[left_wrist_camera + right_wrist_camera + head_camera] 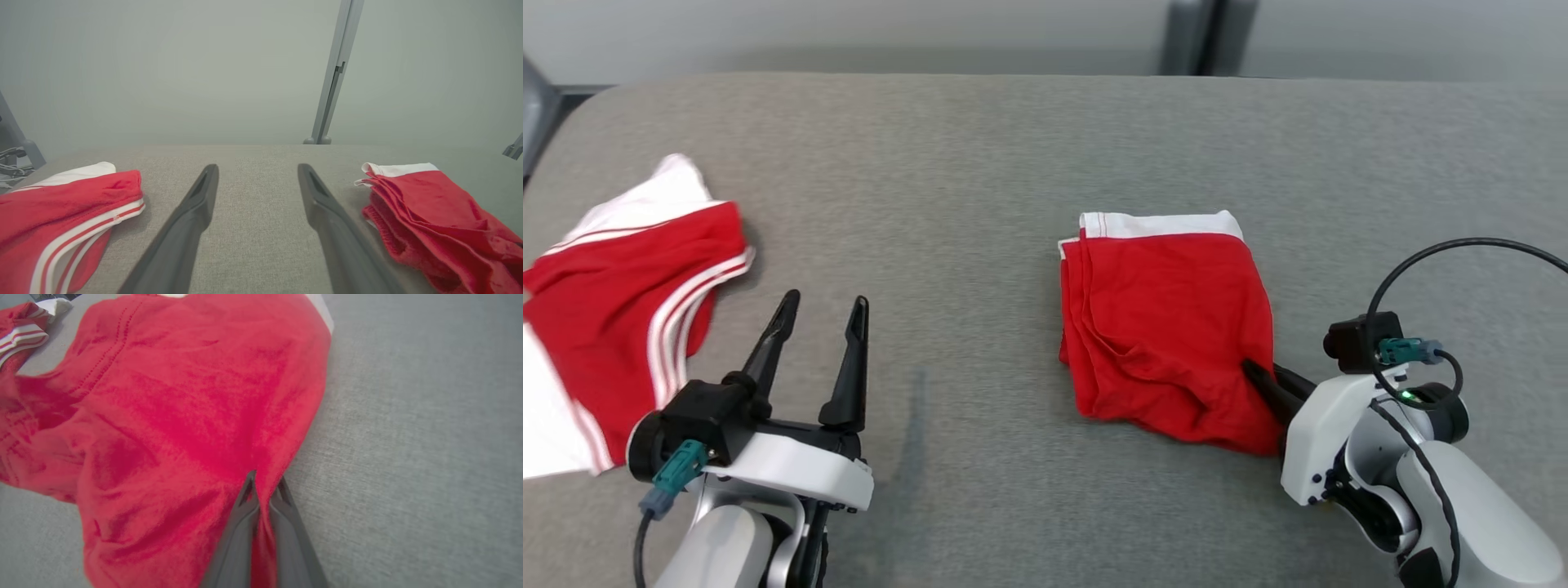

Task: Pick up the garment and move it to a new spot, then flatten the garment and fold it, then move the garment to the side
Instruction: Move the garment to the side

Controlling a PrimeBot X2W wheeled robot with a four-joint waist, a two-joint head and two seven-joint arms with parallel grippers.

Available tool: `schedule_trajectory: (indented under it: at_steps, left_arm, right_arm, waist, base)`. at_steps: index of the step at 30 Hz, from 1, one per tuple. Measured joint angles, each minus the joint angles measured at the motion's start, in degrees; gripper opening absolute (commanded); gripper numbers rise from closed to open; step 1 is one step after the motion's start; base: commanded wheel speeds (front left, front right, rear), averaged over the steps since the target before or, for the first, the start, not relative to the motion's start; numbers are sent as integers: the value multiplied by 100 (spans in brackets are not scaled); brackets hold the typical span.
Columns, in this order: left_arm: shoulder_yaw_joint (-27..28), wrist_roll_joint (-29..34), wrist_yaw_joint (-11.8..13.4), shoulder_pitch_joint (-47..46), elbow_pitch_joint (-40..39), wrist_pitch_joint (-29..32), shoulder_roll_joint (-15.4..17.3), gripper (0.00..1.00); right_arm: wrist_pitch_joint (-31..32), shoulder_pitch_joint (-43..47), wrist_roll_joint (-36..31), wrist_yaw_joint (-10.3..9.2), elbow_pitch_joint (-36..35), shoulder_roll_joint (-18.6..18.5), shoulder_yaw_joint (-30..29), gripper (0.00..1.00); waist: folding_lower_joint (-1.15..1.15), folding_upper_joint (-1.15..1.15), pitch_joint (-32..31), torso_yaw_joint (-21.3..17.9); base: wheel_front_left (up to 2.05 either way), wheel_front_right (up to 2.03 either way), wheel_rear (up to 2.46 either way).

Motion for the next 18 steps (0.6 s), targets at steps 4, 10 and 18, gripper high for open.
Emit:
schedule_trajectory:
  at_steps: [4,10,18]
  left_arm:
    - [41,5,46,3,-181,70,99,100]
    - [78,22,103,-3,-445,236,247,100]
    - [66,168,113,-263,-809,490,513,100]
  right_arm:
    - [-12,-91,56,0,-41,-177,180,0]
    - [-64,-355,183,0,-71,-360,528,0]
    - [-278,-1133,305,0,82,-882,1281,0]
  waist:
    - [0,0,54,-425]
    - [0,0,207,-1088]
    - [0,0,712,-1850]
  base:
    - [0,0,0]
    - [0,0,0]
    - [0,0,0]
